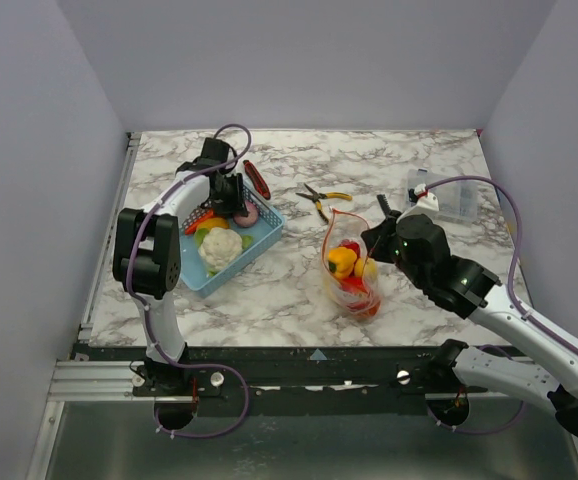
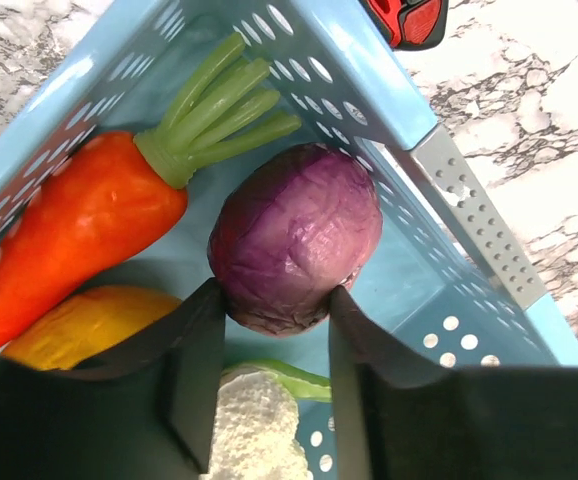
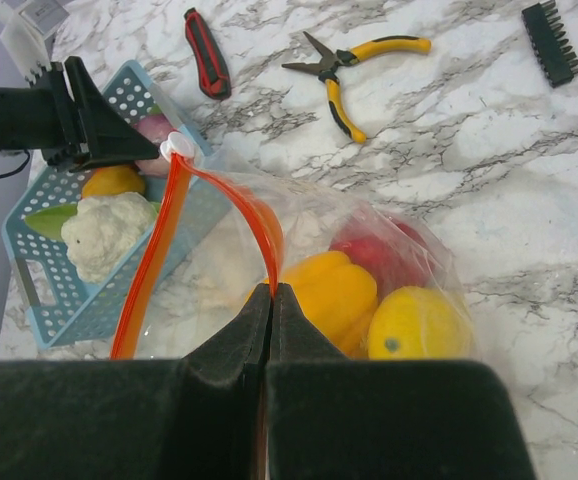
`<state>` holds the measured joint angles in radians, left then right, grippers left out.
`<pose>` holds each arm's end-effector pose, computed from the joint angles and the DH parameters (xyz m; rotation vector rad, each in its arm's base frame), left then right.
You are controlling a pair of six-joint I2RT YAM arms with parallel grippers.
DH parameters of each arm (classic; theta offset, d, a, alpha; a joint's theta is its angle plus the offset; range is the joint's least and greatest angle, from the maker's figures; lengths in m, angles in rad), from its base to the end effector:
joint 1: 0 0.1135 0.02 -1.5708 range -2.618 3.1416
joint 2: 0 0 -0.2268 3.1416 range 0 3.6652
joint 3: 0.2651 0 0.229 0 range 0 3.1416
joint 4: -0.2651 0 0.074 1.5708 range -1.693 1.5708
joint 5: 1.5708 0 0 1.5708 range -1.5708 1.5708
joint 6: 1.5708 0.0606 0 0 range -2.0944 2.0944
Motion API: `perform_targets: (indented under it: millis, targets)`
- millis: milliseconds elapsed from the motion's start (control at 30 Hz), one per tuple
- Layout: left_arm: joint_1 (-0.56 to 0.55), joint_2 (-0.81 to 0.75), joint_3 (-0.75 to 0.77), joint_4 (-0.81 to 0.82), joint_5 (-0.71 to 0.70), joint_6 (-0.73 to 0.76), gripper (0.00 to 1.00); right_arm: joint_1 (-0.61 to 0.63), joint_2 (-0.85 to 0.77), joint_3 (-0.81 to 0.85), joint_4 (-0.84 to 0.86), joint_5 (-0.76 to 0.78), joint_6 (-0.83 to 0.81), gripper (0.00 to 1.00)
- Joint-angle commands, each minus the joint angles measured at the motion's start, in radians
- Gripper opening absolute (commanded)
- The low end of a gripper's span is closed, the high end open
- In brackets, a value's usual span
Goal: Place the food in the zip-top bag and seal the zipper
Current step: Pick up the fake vegetable from the bin, then place the fake vegetable in the zipper food storage bag.
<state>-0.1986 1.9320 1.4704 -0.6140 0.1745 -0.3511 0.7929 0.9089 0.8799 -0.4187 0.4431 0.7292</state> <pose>0.3786 -0.0869 0.1633 -0.1452 2.6792 -0.4099 0.1724 0.1380 0.2902 0.2188 2.0011 0.5397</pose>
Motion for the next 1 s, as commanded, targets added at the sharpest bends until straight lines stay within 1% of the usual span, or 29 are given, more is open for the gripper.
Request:
perform_targets:
  millis: [0, 167, 200, 233, 400, 533, 600, 700, 833, 967]
  targets:
    - [-0.004, -0.009, 0.032, -0.038, -0.004, 0.012, 0.27, 0.003, 0.002, 0.021, 0.017, -0.008, -0.002, 0.00]
    - [-0.004, -0.093, 0.006, -0.031, -0.029, 0.014, 0.08, 0.003, 0.001, 0.009, 0.018, -0.003, 0.000, 0.00]
    - [-0.004, -0.111, -0.001, -0.029, -0.038, 0.014, 0.05, 0.004, 0.000, 0.008, 0.020, -0.002, 0.000, 0.00]
    - [-0.004, -0.133, -0.008, -0.027, -0.046, 0.013, 0.00, 0.003, 0.000, 0.004, 0.023, -0.001, 0.000, 0.00]
    - [-0.004, -0.250, -0.056, -0.029, -0.079, -0.001, 0.00, 0.004, 0.009, 0.002, 0.031, -0.010, 0.000, 0.00]
    - [-0.005, -0.354, -0.103, -0.034, -0.067, -0.017, 0.00, 0.004, 0.015, -0.002, 0.052, -0.024, -0.001, 0.00]
    - [-0.010, -0.402, -0.102, -0.050, -0.043, -0.034, 0.00, 0.003, 0.020, 0.000, 0.057, -0.038, -0.003, 0.00]
    - [-0.027, -0.493, -0.108, -0.055, 0.034, -0.063, 0.00, 0.005, 0.028, 0.006, 0.063, -0.056, -0.008, 0.00]
    - [-0.092, -0.625, -0.140, -0.028, 0.184, -0.100, 0.00, 0.003, 0.026, -0.002, 0.072, -0.068, -0.008, 0.00]
    - [-0.228, -0.729, -0.183, 0.020, 0.260, -0.129, 0.00, 0.004, 0.013, -0.013, 0.077, -0.068, -0.009, 0.00]
